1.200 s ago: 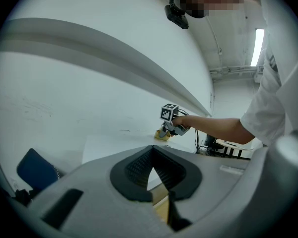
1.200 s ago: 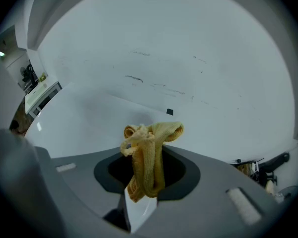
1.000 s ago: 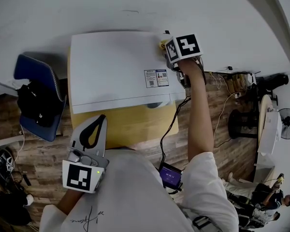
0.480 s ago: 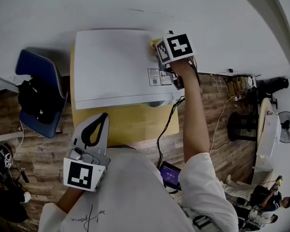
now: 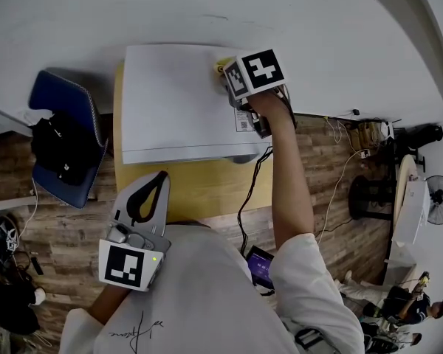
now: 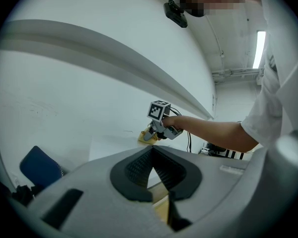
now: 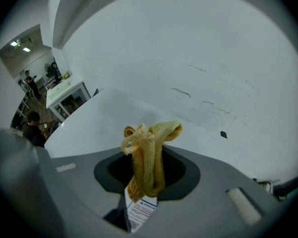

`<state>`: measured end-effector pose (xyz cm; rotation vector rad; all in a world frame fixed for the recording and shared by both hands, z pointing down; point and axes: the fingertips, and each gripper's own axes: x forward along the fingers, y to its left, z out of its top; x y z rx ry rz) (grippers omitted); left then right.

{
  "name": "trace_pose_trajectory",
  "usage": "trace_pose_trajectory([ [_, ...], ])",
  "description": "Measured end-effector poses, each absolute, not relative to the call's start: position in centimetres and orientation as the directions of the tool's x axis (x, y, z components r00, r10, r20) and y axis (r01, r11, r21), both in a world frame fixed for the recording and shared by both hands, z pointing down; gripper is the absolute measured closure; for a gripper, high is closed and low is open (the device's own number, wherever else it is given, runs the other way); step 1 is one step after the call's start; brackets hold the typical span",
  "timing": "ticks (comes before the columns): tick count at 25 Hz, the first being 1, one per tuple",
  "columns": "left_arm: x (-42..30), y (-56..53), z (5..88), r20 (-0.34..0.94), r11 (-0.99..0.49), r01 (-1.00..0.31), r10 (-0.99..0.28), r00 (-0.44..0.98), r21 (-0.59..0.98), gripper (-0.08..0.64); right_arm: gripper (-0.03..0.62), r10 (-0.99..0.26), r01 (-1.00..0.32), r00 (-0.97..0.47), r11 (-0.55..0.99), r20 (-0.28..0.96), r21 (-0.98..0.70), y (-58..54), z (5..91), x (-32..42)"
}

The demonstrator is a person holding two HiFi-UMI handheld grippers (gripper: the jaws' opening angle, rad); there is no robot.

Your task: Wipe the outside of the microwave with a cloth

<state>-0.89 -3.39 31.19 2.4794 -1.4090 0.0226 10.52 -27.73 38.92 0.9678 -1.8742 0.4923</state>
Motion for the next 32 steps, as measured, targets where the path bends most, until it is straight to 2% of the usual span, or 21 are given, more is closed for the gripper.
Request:
trace_pose_trajectory([
  [12, -2.6, -3.4, 31.0, 0.156, -0.435, -0.87, -0.866, 0.474, 0.232, 0.567, 0.472, -0.344, -0.697, -0.374, 0.717, 0.861, -0.017, -26.3, 38.9, 1.8],
  [32, -4.9, -3.6, 31.3, 0.175, -0.347, -0.913, -0.906, 0.386, 0.217, 0.568, 0.472, -0.256, -0.536, -0.474, 0.843, 0.843, -0.046, -24.7, 38.9, -8.3],
])
